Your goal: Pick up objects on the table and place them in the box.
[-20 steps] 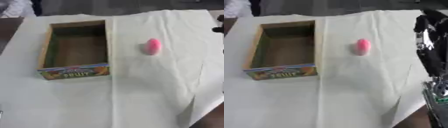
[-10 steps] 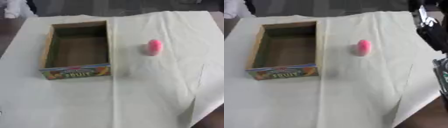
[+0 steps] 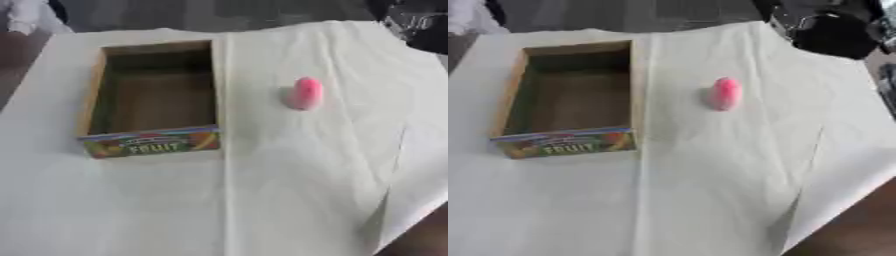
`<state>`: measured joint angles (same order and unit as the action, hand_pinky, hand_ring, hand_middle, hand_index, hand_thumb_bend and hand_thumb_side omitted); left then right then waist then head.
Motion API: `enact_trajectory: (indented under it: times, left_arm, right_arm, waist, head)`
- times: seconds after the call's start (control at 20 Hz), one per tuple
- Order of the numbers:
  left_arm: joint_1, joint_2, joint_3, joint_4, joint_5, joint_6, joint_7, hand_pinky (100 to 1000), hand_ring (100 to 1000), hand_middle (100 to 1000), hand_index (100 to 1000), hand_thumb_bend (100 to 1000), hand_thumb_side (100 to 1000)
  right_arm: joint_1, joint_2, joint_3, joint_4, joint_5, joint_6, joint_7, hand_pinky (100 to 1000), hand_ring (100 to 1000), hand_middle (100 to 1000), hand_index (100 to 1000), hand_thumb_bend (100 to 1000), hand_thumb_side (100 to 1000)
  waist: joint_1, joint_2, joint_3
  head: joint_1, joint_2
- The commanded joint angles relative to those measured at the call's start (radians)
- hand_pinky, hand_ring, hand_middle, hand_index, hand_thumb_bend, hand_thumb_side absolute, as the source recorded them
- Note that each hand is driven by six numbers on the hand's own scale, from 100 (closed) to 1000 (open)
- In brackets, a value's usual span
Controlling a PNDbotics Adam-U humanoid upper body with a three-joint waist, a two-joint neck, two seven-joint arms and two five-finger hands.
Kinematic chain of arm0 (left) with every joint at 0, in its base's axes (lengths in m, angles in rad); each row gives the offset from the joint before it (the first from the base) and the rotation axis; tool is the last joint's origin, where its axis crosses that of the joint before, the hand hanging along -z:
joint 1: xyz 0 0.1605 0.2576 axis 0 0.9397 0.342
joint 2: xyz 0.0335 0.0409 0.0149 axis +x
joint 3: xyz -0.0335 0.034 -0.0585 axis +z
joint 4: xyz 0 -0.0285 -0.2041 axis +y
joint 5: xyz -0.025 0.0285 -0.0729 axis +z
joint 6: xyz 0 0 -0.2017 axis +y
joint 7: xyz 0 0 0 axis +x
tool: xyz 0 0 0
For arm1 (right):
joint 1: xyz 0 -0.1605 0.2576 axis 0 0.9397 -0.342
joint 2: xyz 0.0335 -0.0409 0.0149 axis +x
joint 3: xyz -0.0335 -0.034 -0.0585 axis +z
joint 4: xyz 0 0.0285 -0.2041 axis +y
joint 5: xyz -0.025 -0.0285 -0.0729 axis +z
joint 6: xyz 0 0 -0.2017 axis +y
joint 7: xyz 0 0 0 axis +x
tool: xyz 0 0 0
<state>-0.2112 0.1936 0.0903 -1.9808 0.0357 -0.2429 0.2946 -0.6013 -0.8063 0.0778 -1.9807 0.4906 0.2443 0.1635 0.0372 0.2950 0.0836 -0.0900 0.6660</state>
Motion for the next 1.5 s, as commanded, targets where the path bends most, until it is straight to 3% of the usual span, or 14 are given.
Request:
enact_trajectory:
  times: [0.05, 0.3, 0.6, 0.75, 0.9, 1.15, 1.5]
  left_arm:
    - [-0.004, 0.02, -0.004, -0.019, 0.004, -0.001, -0.007, 741, 569, 607, 820, 100, 601]
    - [-0.002, 0.022, -0.007, -0.019, 0.007, 0.0, -0.011, 741, 569, 607, 819, 100, 601]
    - [0.0, 0.023, -0.01, -0.019, 0.008, 0.003, -0.014, 741, 570, 607, 819, 100, 601]
    - [0.0, 0.023, -0.011, -0.019, 0.009, 0.004, -0.015, 741, 570, 607, 819, 100, 601]
    - [0.001, 0.023, -0.011, -0.019, 0.01, 0.005, -0.016, 740, 570, 607, 819, 100, 601]
    - [0.002, 0.023, -0.013, -0.019, 0.011, 0.005, -0.018, 741, 570, 607, 819, 100, 602]
    - [0.002, 0.021, -0.015, -0.019, 0.012, 0.007, -0.02, 740, 571, 607, 819, 100, 602]
  right_arm:
    - [-0.053, -0.078, 0.022, -0.019, 0.039, 0.004, 0.138, 755, 858, 734, 871, 447, 594]
    - [-0.158, -0.119, 0.086, 0.014, 0.067, -0.02, 0.35, 775, 870, 747, 892, 453, 550]
    - [-0.257, -0.117, 0.149, 0.097, 0.073, -0.044, 0.519, 795, 894, 755, 885, 474, 507]
    - [-0.294, -0.106, 0.17, 0.144, 0.082, -0.059, 0.575, 803, 903, 757, 892, 509, 494]
    - [-0.325, -0.092, 0.193, 0.196, 0.088, -0.072, 0.632, 808, 910, 755, 915, 589, 421]
    - [-0.374, -0.064, 0.225, 0.273, 0.099, -0.074, 0.719, 812, 916, 765, 967, 612, 333]
    - [-0.432, -0.015, 0.294, 0.396, 0.144, -0.079, 0.743, 820, 924, 777, 955, 621, 268]
  waist:
    - [-0.003, -0.024, 0.003]
    - [-0.006, -0.027, 0.009]
    - [-0.011, -0.03, 0.01]
    - [-0.012, -0.03, 0.01]
    - [-0.012, -0.031, 0.011]
    - [-0.011, -0.031, 0.011]
    - [-0.012, -0.029, 0.011]
  head:
    - [-0.008, 0.0]
    - [-0.015, -0.004]
    - [-0.017, -0.008]
    - [-0.016, -0.01]
    - [-0.017, -0.012]
    - [-0.019, -0.014]
    - [-0.021, -0.012]
